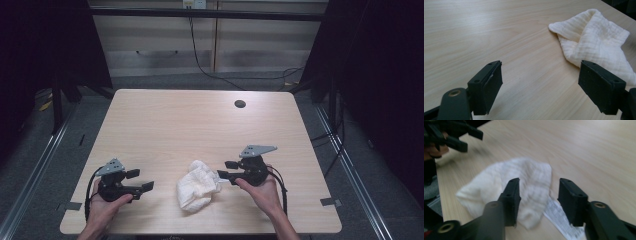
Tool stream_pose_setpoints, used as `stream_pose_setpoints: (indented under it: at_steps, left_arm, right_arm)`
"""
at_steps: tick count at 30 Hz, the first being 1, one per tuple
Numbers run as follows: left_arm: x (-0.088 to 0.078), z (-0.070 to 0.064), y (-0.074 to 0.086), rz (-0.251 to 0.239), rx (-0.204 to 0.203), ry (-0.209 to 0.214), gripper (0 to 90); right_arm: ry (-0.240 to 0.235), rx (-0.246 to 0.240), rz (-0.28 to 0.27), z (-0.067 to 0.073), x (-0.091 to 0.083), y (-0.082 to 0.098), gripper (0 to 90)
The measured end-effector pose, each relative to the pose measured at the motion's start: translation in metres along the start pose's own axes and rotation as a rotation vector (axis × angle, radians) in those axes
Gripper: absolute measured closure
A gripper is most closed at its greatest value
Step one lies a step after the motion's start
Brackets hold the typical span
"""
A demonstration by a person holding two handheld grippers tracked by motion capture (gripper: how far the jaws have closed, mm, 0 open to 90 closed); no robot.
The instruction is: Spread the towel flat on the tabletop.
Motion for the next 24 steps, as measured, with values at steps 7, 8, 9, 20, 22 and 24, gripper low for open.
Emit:
stream_pose_setpoints:
  at_steps: [7,8,9,20,22,24]
  left_arm:
    - [0.021,-0.032,-0.021,0.021,0.074,0.083,27.8]
    - [0.026,-0.038,-0.024,0.026,0.087,0.098,28.4]
    - [0.032,-0.043,-0.026,0.034,0.101,0.109,29.0]
    - [0.057,-0.059,-0.015,0.101,0.181,0.147,70.0]
    - [0.058,-0.056,-0.014,0.113,0.176,0.140,80.9]
    - [0.059,-0.052,-0.013,0.122,0.166,0.124,85.3]
  right_arm:
    - [-0.037,0.002,0.070,-0.001,0.008,0.035,65.2]
    - [-0.047,0.004,0.074,0.000,0.011,0.038,64.8]
    - [-0.052,0.005,0.077,0.001,0.014,0.039,64.5]
    - [-0.066,-0.018,0.113,0.006,0.038,0.044,53.1]
    - [-0.068,-0.031,0.108,0.008,0.040,0.041,54.8]
    - [-0.073,-0.037,0.108,0.009,0.043,0.040,57.9]
Point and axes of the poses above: each handheld gripper's, and its own axes: x roughly forward along the jaws, y roughly out of its underside, z roughly to its left, the point moved 3 cm from there along x, roughly forward along the jaws, and after that the axes turned 2 degrees about -x, right-handed, at the moved point
